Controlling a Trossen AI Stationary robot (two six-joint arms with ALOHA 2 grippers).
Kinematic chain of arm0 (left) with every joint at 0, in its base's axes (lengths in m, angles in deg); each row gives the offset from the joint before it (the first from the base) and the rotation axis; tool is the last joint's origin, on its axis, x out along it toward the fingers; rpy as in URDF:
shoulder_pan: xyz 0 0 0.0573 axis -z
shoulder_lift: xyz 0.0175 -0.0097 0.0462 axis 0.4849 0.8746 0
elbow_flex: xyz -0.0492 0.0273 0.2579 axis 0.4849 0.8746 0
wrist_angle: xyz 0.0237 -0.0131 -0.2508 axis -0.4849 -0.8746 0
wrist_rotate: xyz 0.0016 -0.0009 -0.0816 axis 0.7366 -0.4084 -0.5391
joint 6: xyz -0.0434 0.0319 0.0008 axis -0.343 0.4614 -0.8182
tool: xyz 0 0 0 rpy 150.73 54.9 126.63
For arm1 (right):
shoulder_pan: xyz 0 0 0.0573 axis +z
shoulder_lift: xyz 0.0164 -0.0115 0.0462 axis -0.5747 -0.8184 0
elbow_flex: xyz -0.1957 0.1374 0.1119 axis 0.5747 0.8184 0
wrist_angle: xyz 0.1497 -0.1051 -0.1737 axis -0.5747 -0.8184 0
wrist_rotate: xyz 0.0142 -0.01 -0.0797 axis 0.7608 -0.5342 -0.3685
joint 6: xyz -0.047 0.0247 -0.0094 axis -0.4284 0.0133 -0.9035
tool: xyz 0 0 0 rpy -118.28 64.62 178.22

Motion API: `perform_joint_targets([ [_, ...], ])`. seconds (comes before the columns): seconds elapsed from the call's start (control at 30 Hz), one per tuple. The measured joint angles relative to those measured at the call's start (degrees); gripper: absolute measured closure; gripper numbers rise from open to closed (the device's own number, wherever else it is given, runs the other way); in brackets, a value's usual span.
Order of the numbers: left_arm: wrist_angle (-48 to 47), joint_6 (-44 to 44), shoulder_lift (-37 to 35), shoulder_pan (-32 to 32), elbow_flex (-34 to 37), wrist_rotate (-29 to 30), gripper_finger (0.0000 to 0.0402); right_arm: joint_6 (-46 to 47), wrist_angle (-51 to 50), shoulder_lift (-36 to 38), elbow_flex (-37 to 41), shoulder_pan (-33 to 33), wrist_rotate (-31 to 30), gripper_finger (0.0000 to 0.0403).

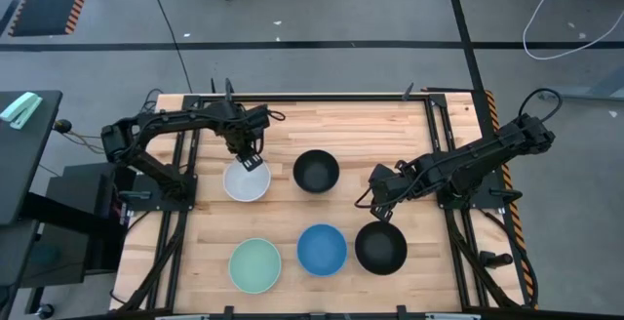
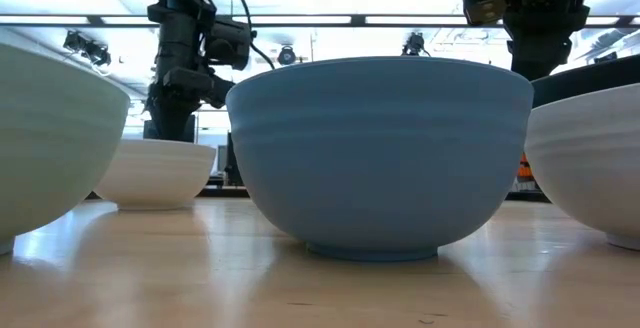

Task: Nest bowls inside each other
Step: Stack the white bowl on the top black bowl

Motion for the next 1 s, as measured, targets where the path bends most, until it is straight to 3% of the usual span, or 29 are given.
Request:
perform_joint_targets([
  [0.6, 1.6, 0.2, 0.1, -0.2, 0.0, 0.0, 0.0308, 0.0, 0.0, 0.0, 0.0, 0.0, 0.0, 0.0298],
  [1.0, 1.9, 1.5, 4.0, -0.2, 0.4, -1.3, 0.0312, 0.0, 0.0, 0.0, 0.0, 0.0, 0.0, 0.0298],
])
